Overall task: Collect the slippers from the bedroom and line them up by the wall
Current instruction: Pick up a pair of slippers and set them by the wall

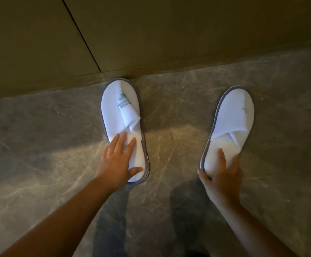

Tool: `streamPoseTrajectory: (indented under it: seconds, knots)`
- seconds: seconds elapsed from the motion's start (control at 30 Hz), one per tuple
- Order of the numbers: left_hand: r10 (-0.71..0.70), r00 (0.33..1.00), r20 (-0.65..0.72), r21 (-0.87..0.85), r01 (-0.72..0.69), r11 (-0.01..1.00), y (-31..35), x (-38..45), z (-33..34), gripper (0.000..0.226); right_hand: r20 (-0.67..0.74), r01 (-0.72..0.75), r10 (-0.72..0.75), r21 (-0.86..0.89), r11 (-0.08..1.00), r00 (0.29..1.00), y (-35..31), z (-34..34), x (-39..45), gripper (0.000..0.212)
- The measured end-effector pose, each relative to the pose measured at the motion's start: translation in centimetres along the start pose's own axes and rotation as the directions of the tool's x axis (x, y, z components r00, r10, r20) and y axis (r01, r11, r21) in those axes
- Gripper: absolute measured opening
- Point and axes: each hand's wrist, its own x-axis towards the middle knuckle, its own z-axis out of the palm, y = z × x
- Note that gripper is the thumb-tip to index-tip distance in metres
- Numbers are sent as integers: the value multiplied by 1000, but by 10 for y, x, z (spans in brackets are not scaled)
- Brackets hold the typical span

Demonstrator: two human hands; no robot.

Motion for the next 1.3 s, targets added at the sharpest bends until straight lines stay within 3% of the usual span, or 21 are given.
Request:
streamPoseTrajectory:
  seconds: [0.1,0.2,0.33,1.3]
  knots:
    - [-4,1000,14,11,4,1000,0,0,-1,85,7,145,-145,40,989,989,-8,0,0,82]
    - [-7,1000,17,22,7,1000,-1,0,-2,85,2,360,-362,84,929,932,-24,3,-2,79]
    - [-3,1000,17,48,3,999,-3,1,-1,85,-46,476,-473,60,878,880,-49,9,-1,79]
    - [-12,1000,-11,50,13,999,-4,2,5,85,-86,456,-454,8,890,887,-46,7,8,81]
